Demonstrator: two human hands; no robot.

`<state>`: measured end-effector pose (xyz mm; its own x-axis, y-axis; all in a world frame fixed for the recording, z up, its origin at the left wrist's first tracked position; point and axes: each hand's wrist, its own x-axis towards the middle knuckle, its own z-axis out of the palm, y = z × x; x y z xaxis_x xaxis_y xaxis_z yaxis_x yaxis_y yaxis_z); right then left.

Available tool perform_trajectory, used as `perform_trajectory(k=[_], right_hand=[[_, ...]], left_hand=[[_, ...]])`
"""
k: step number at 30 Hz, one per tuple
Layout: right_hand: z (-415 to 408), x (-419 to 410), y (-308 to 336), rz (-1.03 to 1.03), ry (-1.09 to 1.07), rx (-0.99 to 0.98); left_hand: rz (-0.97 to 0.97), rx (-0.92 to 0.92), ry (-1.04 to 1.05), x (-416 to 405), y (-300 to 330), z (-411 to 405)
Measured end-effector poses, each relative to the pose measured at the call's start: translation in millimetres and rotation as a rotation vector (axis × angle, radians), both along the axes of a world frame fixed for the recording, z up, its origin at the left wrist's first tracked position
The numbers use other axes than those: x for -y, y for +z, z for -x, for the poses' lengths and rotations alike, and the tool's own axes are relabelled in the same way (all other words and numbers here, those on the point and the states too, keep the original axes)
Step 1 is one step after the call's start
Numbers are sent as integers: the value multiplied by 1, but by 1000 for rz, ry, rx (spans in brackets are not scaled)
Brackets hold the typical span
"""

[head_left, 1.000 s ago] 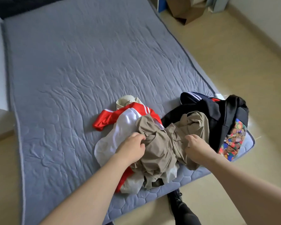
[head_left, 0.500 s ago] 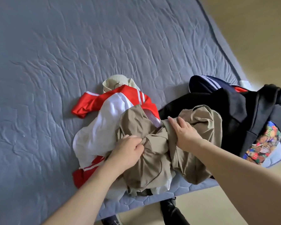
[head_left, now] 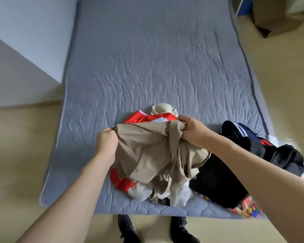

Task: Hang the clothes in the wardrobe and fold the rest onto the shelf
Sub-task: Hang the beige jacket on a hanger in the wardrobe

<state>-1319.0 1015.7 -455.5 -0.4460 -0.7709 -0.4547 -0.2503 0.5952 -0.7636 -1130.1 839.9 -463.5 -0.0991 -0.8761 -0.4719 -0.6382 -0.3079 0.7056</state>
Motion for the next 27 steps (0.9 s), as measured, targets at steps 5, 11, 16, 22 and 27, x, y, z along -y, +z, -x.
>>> perform_trajectory(k=[5, 11, 16, 22, 27], right_hand=[[-17, 50, 151, 75, 228, -29], [-79, 123, 285, 252, 210, 127], [-152, 174, 354, 387, 156, 321], [-260, 223, 402, 457, 177, 384], [-338, 266, 425, 417, 169, 313]], left_hand=[[60, -20, 72, 33, 92, -57], [237, -138, 30, 59, 193, -111], [49, -351, -251, 15, 264, -157], [-277, -646, -132, 22, 304, -245], [34, -604, 137, 71, 342, -337]])
